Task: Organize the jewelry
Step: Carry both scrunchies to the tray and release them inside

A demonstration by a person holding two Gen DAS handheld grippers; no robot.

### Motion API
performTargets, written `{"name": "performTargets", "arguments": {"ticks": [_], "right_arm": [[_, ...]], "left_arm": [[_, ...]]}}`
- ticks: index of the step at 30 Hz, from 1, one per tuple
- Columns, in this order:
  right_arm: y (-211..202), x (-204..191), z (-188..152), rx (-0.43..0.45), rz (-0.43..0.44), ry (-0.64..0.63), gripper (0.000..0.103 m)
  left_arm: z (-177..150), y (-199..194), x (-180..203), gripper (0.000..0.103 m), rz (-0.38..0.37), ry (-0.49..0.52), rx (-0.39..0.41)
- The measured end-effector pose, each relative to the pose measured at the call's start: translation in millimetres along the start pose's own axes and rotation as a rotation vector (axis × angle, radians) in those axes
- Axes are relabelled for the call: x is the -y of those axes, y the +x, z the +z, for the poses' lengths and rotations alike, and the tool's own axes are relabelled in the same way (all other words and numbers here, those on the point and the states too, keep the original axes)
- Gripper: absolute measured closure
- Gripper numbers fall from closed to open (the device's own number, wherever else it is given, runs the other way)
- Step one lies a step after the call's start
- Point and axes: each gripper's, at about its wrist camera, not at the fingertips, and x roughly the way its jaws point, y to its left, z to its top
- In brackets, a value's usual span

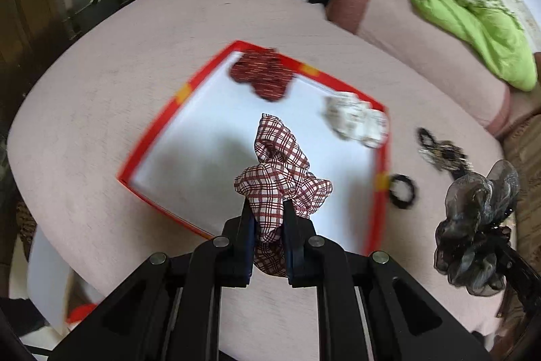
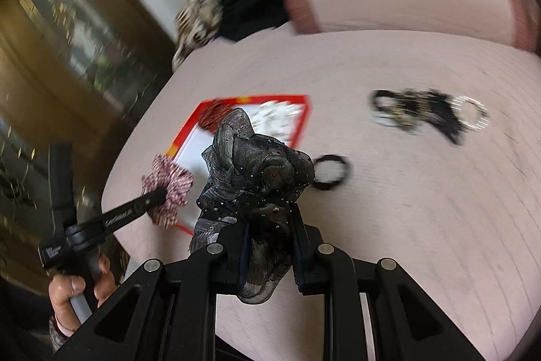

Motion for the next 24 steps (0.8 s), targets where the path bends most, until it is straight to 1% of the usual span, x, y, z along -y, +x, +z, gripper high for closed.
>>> {"name": "performTargets", "arguments": {"ticks": [2,7,10,14,15,19,20,21,22,23,24], "right_arm": [[23,-18,3,-0.037,0.011,-0.026,0.080],[73,-43,2,-0.118,0.025,-0.056,0.080],[97,-50,0,-0.155,0.028,-0.047,0.080],[122,-53,-4,-0.191,0.011,-0.056,0.080],[124,-53,-6,-0.196,0.005,-0.062,0.080],[131,-54,-11,-0.194,-0.035,-0.102,0.071],[129,-56,-12,-0.183,-0.044,-0.117,0.064],[126,-58,-12,-0.175,-0.047,-0.132,0.060],[123,-60,-12,-0.168,-0.049,-0.143,0.052],[118,-62,-12,-0.153,-0.052,-0.157,0.046],[114,-65,-11,-0.141,-0.056,-0.168,0.044]], "left_arm": [[6,11,-16,0.090,0.026,-0.011,-0.013],[17,44,-53,0.090,0.019,-0.071,-0.078],[22,57,-65,0.090,0.027,-0.090,-0.096],[27,67,-74,0.089,0.005,-0.124,-0.103],[28,68,-76,0.086,0.000,-0.129,-0.101],[29,64,-80,0.076,-0.038,-0.158,-0.092],[28,61,-81,0.074,-0.050,-0.165,-0.086],[27,55,-82,0.069,-0.063,-0.175,-0.075],[27,52,-83,0.064,-0.070,-0.182,-0.068],[27,47,-84,0.062,-0.077,-0.193,-0.056],[26,39,-84,0.060,-0.081,-0.205,-0.040]]}}
